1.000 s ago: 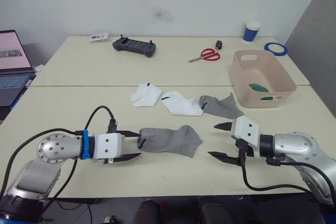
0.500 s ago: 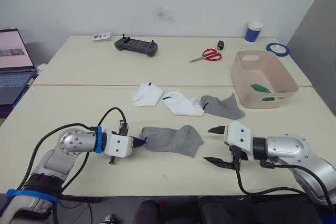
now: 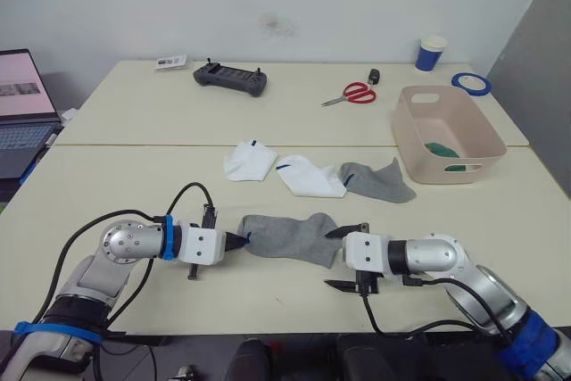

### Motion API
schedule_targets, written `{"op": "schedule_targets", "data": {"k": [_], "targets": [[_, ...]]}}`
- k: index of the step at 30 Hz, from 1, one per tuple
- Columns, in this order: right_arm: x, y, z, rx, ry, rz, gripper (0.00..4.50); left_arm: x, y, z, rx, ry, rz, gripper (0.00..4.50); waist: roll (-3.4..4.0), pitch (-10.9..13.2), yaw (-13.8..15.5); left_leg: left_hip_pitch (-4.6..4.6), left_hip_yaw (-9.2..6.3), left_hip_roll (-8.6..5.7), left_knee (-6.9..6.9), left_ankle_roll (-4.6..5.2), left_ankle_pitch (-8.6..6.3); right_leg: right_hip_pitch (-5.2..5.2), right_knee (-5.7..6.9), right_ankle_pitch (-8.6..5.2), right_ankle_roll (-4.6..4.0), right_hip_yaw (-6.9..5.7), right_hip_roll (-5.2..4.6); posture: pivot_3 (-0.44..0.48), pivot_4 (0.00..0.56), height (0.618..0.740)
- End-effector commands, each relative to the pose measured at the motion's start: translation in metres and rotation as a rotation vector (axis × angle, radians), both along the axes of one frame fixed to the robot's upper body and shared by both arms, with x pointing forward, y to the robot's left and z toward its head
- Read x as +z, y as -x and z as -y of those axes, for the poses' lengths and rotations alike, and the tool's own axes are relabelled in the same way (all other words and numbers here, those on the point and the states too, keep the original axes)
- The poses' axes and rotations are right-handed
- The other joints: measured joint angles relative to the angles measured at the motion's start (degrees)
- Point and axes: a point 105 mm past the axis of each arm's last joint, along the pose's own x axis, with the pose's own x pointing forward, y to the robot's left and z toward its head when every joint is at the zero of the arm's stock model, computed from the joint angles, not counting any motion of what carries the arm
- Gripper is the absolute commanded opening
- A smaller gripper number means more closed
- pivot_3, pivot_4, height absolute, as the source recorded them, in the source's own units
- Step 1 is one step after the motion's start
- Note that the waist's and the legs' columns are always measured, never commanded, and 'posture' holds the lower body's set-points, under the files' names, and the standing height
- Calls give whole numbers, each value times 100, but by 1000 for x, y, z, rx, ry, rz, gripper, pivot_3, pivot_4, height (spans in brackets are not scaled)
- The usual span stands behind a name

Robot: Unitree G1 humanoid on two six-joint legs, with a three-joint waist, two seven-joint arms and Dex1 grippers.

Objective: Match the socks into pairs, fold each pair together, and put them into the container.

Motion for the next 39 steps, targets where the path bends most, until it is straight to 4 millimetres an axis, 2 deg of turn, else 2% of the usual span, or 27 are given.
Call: {"op": "schedule_targets", "data": {"k": [1, 11, 16, 19, 25, 29, 31, 34, 37, 39], "targets": [[-3, -8, 4, -5, 25, 15, 3547, 6, 1, 2, -6, 8, 17, 0, 0, 0, 0, 1, 0, 0, 0, 0, 0, 0, 1, 0, 0, 0, 0, 0, 150, 740], [2, -11, 2, 12, -3, 14, 41, 7, 6, 1, -12, 1, 0, 0, 0, 0, 1, 2, 0, 0, 2, 0, 0, 1, 5, 0, 0, 1, 0, 0, 150, 740], [7, -6, 4, 13, -38, -35, 41, 12, 18, 4, -17, 50, -99, 0, 0, 0, -1, 1, 0, 1, 2, 0, 0, 0, 5, -1, -1, 1, 0, 0, 150, 740], [27, 10, 3, -12, -173, -201, 41, 24, 36, 10, -6, 119, -249, 0, -1, 0, -3, 0, -1, 3, 0, 0, 0, 0, 6, -1, -2, 0, 0, 0, 150, 740], [42, 58, 19, -18, -228, -536, 41, 43, 79, 13, 107, 249, -676, 0, -1, 0, -10, 5, -7, 8, -1, 0, 0, 2, 9, -5, -6, -5, -1, 0, 150, 740], [48, 81, 18, -16, -278, -719, 41, 44, 103, 12, 178, 318, -930, 0, -1, 0, -26, 13, -6, 8, -1, 0, 0, 2, 19, -8, -10, -3, 0, 0, 150, 740], [45, 89, 16, -19, -285, -794, 41, 37, 119, 10, 226, 332, -1092, 0, -1, 0, -46, 12, -6, 9, -2, 0, 0, 0, 19, -12, -16, -4, 1, 0, 150, 740], [32, 85, 17, -105, -280, -893, 41, 22, 124, 9, 306, 340, -1212, 0, -1, 0, -55, 12, -7, 7, -6, 0, 0, -2, 17, -15, -21, -5, 1, 0, 150, 740], [23, 70, 18, -206, -279, -938, 41, 11, 110, 13, 369, 384, -1222, 0, -2, 0, -53, 13, -7, 3, -3, 0, 0, -1, 16, -18, -25, -4, -1, 0, 150, 740], [18, 52, 20, -283, -280, -915, 41, 4, 96, 15, 418, 411, -1213, 0, -9, -4, -50, 10, -5, 0, 0, 0, 0, 0, 13, -22, -34, -2, -2, 0, 150, 740]]}}
